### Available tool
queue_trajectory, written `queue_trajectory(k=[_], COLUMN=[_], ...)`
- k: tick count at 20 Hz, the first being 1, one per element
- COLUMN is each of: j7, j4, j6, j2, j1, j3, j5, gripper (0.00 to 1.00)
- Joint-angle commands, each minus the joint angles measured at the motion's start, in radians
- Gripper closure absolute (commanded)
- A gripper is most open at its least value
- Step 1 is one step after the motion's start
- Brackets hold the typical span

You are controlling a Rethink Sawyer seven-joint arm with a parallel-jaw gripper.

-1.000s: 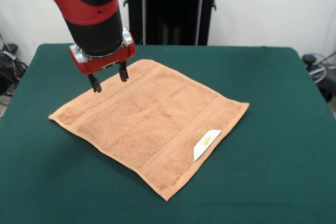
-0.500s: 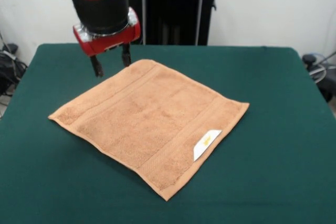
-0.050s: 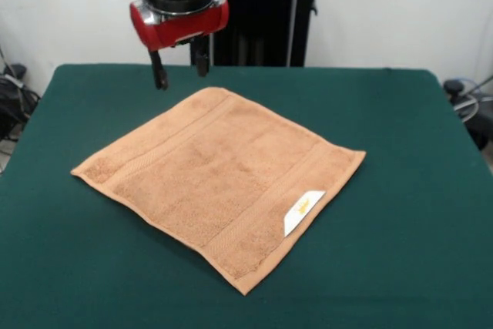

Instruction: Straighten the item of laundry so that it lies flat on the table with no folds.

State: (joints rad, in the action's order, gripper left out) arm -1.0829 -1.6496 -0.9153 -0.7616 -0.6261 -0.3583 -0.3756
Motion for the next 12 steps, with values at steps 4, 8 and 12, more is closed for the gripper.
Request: queue_trajectory(k=[4, 8, 12], j7=[-0.225, -0.229, -0.224], j4=[-0.168, -0.184, -0.185], j6=[0.14, 0.157, 0.153], j2=[-0.034, -0.036, -0.039], j1=[0.0, 0.006, 0.012], j3=[0.038, 0.048, 0.054], j5=[0.069, 0.079, 0.086], gripper=[0.0, 0.0, 0.0])
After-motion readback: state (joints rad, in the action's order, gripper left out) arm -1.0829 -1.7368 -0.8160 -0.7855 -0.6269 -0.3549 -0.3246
